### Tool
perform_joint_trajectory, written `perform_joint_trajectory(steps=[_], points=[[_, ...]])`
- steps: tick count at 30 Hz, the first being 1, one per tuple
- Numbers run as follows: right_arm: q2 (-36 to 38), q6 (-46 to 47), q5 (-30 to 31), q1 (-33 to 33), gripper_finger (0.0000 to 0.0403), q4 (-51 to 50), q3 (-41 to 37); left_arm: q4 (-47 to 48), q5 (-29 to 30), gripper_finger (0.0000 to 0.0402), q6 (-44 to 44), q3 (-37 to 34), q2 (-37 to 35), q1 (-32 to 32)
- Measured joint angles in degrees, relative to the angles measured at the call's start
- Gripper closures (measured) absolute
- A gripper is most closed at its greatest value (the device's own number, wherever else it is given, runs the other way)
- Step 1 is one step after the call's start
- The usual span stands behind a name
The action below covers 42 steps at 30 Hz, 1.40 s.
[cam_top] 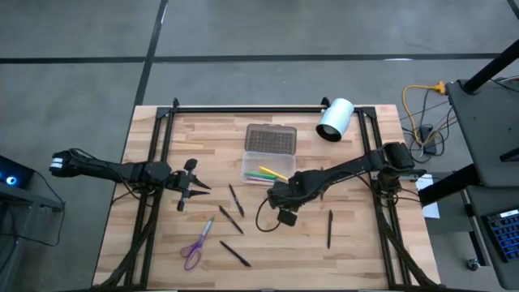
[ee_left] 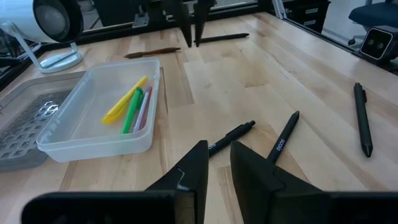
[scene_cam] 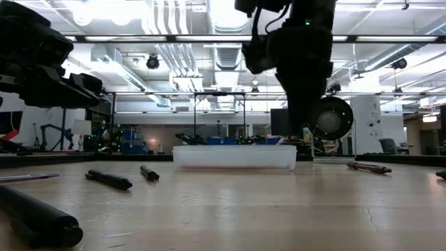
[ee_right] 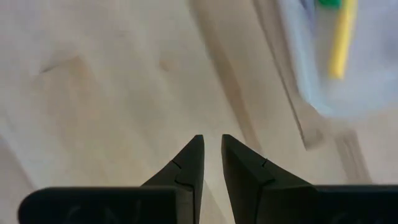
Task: Pick & place school supplies into a supply box
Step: Put the brown pen into the black supply box
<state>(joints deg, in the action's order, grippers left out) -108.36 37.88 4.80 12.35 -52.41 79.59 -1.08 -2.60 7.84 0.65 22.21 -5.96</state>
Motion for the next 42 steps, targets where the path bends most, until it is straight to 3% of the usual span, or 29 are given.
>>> perform_joint_trajectory(steps=[7,14,20,31,42], points=[[0.33,18.29,0.06,-0.93,0.0355,-7.17,0.00,0.01,0.00,0.0348,0.00,0.00,0.00,-0.02],[1.79,28.38,5.97,-1.22,0.0355,-15.48,-0.34,0.00,-0.01,0.0348,0.00,-0.01,0.01,-0.02],[4.64,36.16,6.66,-1.12,0.0355,-16.96,-4.40,0.02,0.00,0.0348,0.00,0.02,0.00,-0.01],[11.89,42.86,3.11,-2.69,0.0355,-8.91,-17.38,0.00,-0.01,0.0348,0.00,0.01,0.00,-0.01],[15.99,46.19,3.21,-5.87,0.0355,-5.67,-23.72,0.00,0.01,0.0348,0.00,0.00,0.00,-0.01]])
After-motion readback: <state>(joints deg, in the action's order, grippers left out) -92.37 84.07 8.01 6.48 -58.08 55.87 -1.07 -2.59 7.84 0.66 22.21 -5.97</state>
